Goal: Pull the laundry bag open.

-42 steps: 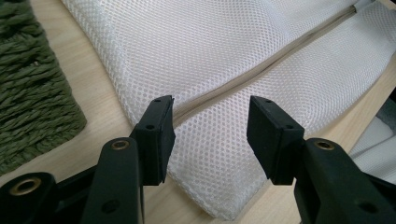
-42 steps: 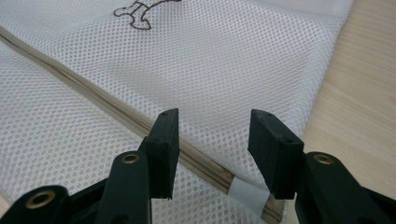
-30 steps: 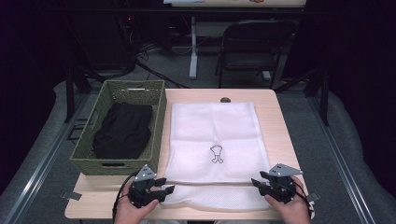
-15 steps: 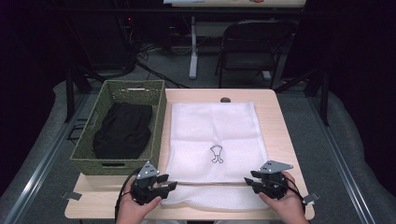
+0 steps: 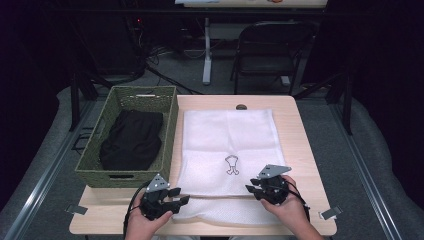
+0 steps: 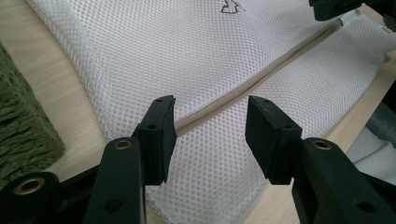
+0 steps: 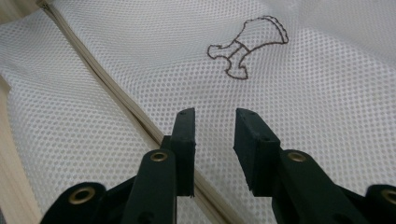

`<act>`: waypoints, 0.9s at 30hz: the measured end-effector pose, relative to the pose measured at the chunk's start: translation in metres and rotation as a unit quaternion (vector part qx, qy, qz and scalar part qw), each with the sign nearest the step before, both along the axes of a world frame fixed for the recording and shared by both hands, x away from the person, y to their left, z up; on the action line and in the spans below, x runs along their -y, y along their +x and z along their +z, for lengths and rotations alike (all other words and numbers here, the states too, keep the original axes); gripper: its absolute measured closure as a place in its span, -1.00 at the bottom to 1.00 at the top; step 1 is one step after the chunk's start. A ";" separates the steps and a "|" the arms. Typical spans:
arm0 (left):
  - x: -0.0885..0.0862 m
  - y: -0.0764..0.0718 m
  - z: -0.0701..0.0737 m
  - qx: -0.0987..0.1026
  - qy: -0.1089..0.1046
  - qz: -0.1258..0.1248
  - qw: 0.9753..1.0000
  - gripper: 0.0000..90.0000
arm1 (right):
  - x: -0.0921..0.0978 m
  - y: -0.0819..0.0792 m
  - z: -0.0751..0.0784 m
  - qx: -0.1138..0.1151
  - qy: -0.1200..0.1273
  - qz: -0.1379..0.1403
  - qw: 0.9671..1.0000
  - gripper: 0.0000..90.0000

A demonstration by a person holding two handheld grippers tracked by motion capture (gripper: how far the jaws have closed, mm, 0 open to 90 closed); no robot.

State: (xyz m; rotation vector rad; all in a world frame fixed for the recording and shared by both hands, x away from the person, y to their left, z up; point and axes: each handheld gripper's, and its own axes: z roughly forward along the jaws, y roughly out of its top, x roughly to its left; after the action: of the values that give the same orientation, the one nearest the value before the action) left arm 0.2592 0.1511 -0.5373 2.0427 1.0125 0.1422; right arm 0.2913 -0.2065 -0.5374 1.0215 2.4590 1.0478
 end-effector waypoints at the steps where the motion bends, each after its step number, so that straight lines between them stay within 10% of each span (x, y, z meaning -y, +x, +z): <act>1: 0.001 0.000 -0.001 -0.004 -0.001 -0.002 1.000 0.19 | -0.002 0.001 0.000 0.000 0.001 0.002 1.000 0.54; 27: 0.016 -0.010 -0.013 -0.008 0.002 -0.041 0.999 0.28 | -0.034 0.011 -0.003 0.016 0.016 0.040 0.999 0.34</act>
State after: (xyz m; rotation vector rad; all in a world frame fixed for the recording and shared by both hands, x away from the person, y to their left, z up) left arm 0.2496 0.1354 -0.5503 2.0890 0.9367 0.0849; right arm 0.3025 -0.1729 -0.5409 0.9158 2.4838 1.1222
